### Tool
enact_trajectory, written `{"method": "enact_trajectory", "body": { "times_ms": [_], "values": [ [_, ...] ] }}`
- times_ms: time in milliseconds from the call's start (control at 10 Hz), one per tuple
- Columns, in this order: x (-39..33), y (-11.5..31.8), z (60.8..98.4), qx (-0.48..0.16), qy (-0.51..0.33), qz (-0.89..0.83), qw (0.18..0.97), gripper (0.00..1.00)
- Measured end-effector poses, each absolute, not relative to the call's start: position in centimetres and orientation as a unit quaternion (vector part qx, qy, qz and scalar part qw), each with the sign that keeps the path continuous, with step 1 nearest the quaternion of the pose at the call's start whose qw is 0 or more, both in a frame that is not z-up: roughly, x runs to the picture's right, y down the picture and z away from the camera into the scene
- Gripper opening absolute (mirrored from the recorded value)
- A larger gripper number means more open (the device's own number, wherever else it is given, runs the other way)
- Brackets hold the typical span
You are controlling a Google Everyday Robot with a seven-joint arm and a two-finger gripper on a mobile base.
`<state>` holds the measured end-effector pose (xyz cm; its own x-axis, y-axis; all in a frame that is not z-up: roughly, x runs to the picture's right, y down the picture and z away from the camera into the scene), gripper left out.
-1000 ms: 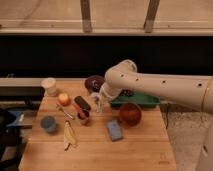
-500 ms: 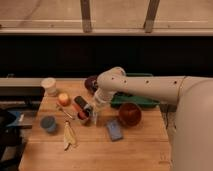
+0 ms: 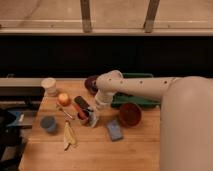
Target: Place towel in table surface
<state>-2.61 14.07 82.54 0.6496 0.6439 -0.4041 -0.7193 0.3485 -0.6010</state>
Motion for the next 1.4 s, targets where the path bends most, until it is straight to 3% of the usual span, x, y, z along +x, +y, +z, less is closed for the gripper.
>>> {"method": "enact_trajectory", "body": {
  "times_ms": [500,1400],
  "values": [
    [-1.2,13.9,82.7,-0.376,0.062,0.431,0.818,0.72],
    [-1.2,13.8,82.6,-0.374,0.061,0.431,0.819,0.75]
  ]
}}
